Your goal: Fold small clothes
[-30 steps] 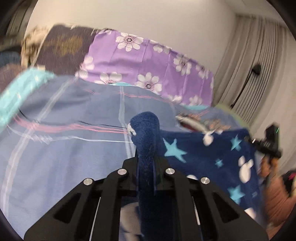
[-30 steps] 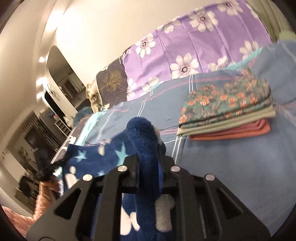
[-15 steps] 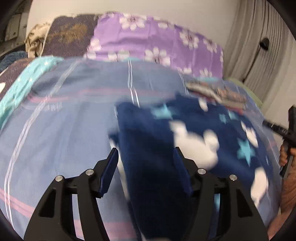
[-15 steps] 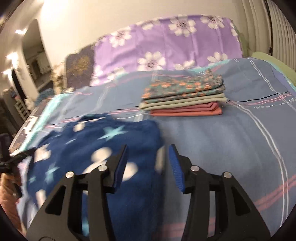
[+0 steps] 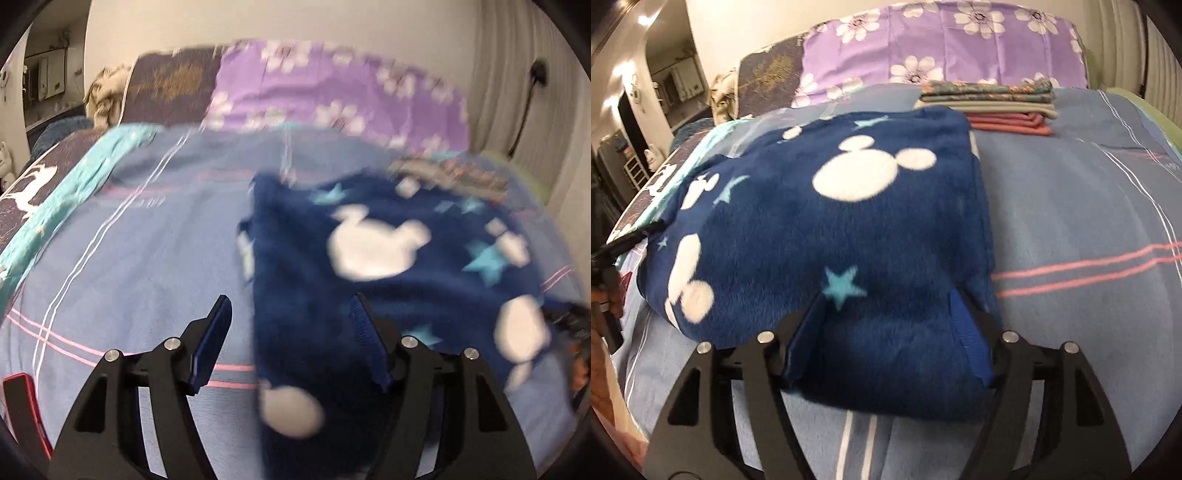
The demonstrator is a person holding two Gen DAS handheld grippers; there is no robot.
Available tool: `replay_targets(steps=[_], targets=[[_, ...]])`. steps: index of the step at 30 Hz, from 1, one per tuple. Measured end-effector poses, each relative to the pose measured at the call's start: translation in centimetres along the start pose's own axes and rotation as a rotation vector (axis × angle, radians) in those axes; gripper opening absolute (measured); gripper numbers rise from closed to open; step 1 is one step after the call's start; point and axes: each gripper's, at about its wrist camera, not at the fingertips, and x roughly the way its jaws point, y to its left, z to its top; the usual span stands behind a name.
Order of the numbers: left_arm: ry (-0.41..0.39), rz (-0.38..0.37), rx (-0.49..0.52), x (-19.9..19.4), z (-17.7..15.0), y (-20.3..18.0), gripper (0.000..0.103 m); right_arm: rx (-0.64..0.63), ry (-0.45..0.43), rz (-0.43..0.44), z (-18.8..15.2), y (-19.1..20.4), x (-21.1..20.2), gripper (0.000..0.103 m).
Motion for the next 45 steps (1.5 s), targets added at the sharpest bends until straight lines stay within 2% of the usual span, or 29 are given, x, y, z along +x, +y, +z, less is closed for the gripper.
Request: replay_targets(steps=[2, 3, 5, 6, 7, 8, 10, 13, 15, 17, 19, 21, 23, 25, 27, 31, 34, 35, 37, 38, 39, 40, 45], targets=[[-0.06, -0.085, 0.003, -2.0, 0.1, -0.8, 0.067, 0.062, -0.024, 0.018, -0.3, -0.6, -0.8, 0.069], [-0.068, -0.168, -0.002, -2.5, 0.0, -1.3, 0.067, 0.088, -0.032, 0.03, -0.6, -1.0, -1.2, 0.065], [-0.015, -0.28, -0.025, -2.0, -0.7, -1.7, 0.067, 0.103, -0.01, 0.007, -1.1, -1.6, -1.0, 0.054], [0.045, -0.282, -0.029, -0.6, -1.4, -1.8, 0.067, 0.106, 0.004, -0.011, -1.4, -1.8, -0.9, 0.047], [0.12, -0.232, -0.019, 1.3, -2.5, -1.7, 0.067, 0.113, 0.012, -0.012, -1.7, -2.0, -0.7, 0.047], [0.15, -0.219, -0.003, 2.4, -3.4, -1.6, 0.065, 0.111, 0.008, -0.012, -1.8, -1.8, -0.6, 0.046], [0.111, -0.195, 0.063, 2.4, -4.3, -2.5, 0.067, 0.086, 0.008, -0.046, -2.1, -1.3, -0.6, 0.046], [0.125, -0.139, 0.126, 2.2, -4.2, -3.7, 0.072, 0.054, 0.017, -0.071, -2.1, -0.8, -0.4, 0.048], [0.126, -0.118, 0.147, 2.1, -4.3, -4.0, 0.073, 0.069, 0.029, -0.05, -2.0, -1.0, -0.3, 0.05], [0.128, -0.128, 0.126, 1.9, -4.3, -3.7, 0.074, 0.082, 0.055, 0.01, -2.0, -1.3, -0.3, 0.057], [0.128, -0.147, 0.101, 1.5, -4.5, -3.1, 0.074, 0.045, 0.072, 0.026, -2.2, -1.3, -0.3, 0.06], [0.127, -0.162, 0.086, 1.6, -4.8, -3.3, 0.074, 0.018, 0.074, 0.006, -2.3, -0.8, -0.6, 0.06], [0.124, -0.171, 0.077, 1.5, -5.0, -3.2, 0.074, 0.064, 0.062, -0.012, -2.2, -0.7, -1.2, 0.058], [0.12, -0.181, 0.075, 1.5, -5.2, -3.2, 0.076, 0.115, 0.041, 0.028, -1.3, 0.1, -2.3, 0.051], [0.123, -0.193, 0.079, 1.6, -5.3, -3.4, 0.081, 0.046, -0.029, 0.121, 0.0, 3.1, -3.9, 0.05], [0.128, -0.171, 0.118, 1.7, -5.6, -4.4, 0.086, -0.066, -0.068, 0.174, 1.2, 9.1, -3.8, 0.051], [0.115, -0.18, 0.107, 1.4, -5.8, -4.1, 0.086, -0.019, -0.083, 0.145, 1.2, 11.5, -1.7, 0.054], [0.111, -0.189, 0.097, 1.3, -5.8, -3.9, 0.086, -0.016, -0.061, 0.136, 0.6, 11.9, -0.6, 0.054], [0.104, -0.209, 0.076, 1.2, -5.7, -3.6, 0.086, -0.025, 0.062, 0.055, -1.2, 12.4, 3.6, 0.054], [0.101, -0.223, 0.064, 1.1, -5.7, -3.3, 0.086, -0.033, 0.058, 0.039, -2.1, 12.4, 4.6, 0.054], [0.1, -0.234, 0.053, 1.2, -5.7, -3.2, 0.086, -0.075, 0.029, 0.011, -2.5, 12.9, 4.4, 0.053], [0.101, -0.245, 0.043, 1.2, -5.7, -3.0, 0.086, -0.09, 0.037, -0.003, -2.3, 13.3, 4.1, 0.053], [0.096, -0.271, 0.02, 1.2, -5.5, -2.7, 0.086, -0.078, 0.052, 0.022, -2.1, 12.8, 3.8, 0.054]])
